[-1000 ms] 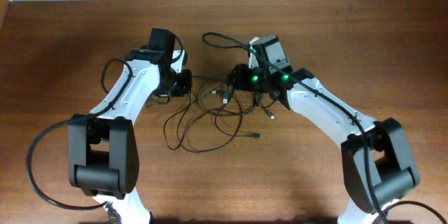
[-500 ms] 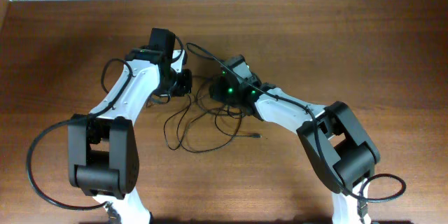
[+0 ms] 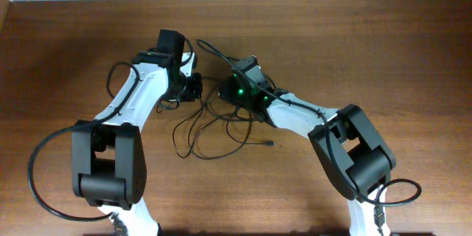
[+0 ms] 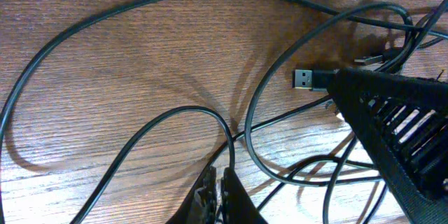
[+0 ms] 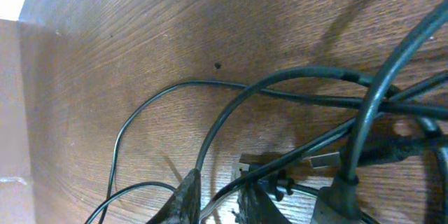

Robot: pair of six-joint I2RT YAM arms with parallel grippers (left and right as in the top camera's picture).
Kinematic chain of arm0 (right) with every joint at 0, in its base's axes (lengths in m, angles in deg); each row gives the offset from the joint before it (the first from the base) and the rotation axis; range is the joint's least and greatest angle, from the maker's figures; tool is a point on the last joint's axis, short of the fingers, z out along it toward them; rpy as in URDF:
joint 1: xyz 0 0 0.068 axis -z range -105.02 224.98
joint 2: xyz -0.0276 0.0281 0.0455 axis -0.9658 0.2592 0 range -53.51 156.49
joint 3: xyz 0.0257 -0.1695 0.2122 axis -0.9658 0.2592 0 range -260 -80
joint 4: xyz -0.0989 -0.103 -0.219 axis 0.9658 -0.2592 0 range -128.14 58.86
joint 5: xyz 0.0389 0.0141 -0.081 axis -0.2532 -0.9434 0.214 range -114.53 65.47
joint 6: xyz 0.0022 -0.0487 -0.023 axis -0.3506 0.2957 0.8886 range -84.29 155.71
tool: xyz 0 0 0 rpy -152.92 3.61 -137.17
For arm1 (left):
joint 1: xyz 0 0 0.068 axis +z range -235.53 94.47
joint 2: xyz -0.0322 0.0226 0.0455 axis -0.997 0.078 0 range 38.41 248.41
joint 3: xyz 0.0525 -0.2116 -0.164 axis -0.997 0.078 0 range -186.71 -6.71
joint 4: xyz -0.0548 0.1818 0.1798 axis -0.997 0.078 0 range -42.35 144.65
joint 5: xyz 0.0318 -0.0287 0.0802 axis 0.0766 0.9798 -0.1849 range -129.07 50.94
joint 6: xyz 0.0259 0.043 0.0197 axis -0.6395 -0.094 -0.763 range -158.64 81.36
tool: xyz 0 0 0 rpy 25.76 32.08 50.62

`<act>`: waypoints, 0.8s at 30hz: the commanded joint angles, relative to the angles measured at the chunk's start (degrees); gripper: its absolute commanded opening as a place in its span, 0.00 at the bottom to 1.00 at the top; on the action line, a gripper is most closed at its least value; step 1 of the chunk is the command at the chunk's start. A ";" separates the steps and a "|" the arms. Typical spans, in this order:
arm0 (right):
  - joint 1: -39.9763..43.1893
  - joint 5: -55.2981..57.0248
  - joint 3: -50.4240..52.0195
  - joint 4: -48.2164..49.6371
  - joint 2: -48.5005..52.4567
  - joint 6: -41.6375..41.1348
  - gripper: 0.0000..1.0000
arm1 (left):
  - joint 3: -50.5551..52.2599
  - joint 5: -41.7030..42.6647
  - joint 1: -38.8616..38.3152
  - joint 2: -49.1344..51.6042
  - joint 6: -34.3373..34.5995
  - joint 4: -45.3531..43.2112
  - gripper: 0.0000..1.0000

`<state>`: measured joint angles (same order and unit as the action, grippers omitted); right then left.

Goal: Untangle cables

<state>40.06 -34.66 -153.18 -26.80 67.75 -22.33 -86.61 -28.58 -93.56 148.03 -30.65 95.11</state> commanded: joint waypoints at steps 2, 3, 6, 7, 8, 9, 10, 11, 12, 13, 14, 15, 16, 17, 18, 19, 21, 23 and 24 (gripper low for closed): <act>0.17 0.92 -0.50 -0.44 1.01 -0.31 0.18 | 0.15 -0.26 -0.22 0.20 0.55 -0.09 0.06; 0.15 0.90 -0.50 -0.48 0.98 -3.96 0.18 | 0.15 -0.26 -0.22 0.20 0.55 -0.09 0.07; 0.15 0.85 -0.50 -0.22 1.01 -10.21 0.18 | 0.15 -0.26 -0.22 0.20 0.55 -0.09 0.07; 0.15 1.31 -0.50 -0.26 1.01 -10.19 0.18 | 0.15 -0.26 -0.22 0.20 0.55 -0.09 0.07; 0.15 1.38 -0.50 -0.48 0.98 -10.19 0.16 | 0.15 -0.26 -0.22 0.20 0.55 -0.07 0.07; 0.15 1.36 -0.50 -0.50 1.01 -10.19 0.14 | 0.15 -0.26 -0.22 0.20 0.55 -0.09 0.07; 0.15 1.38 -0.50 -0.63 1.01 -10.19 0.18 | 0.15 -0.26 -0.22 0.20 0.55 -0.09 0.07; 0.15 1.38 -0.48 -0.72 1.01 -10.21 0.19 | 0.15 -0.26 -0.22 0.20 0.55 -0.07 0.07; 0.15 1.64 -0.48 -0.72 1.03 -10.23 0.19 | 0.15 -0.26 -0.22 0.20 0.55 -0.09 0.07; 0.09 2.05 -0.48 -0.68 1.07 -10.23 0.19 | 0.15 -0.26 -0.22 0.20 0.55 -0.09 0.07; 0.04 2.01 -0.48 -0.66 1.07 -10.21 0.19 | 0.15 -0.26 -0.22 0.20 0.55 -0.09 0.07; 0.04 2.01 -0.48 -0.70 1.07 -10.21 0.19 | 0.15 -0.26 -0.22 0.20 0.55 -0.09 0.07; 0.04 2.03 -0.48 -0.98 1.07 -10.19 0.19 | 0.15 -0.26 -0.22 0.20 0.55 -0.07 0.07; 0.04 2.08 -0.48 -1.44 1.07 -10.19 0.18 | 0.15 -0.26 -0.22 0.20 0.55 -0.07 0.07; 0.04 2.47 -0.48 -1.55 1.07 -10.21 0.15 | 0.15 -0.26 -0.22 0.20 0.55 0.00 0.08; 0.04 2.69 -0.48 -1.49 1.07 -10.21 0.12 | 0.15 -0.26 -0.22 0.20 0.55 0.09 0.08; 0.04 2.89 -0.48 -1.42 1.07 -10.23 0.04 | 0.15 -0.24 -0.22 0.20 0.55 0.09 0.11; -0.02 2.80 -0.48 -1.60 1.07 -10.40 0.04 | 0.15 -0.26 -0.22 0.20 0.55 0.09 0.16; 0.00 2.32 -0.48 -2.08 1.07 -10.36 0.04 | 0.15 -0.26 -0.22 0.20 0.52 0.09 0.36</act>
<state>40.04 -32.92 -153.18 -28.14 67.75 -32.84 -86.61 -28.58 -93.56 148.03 -30.43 95.13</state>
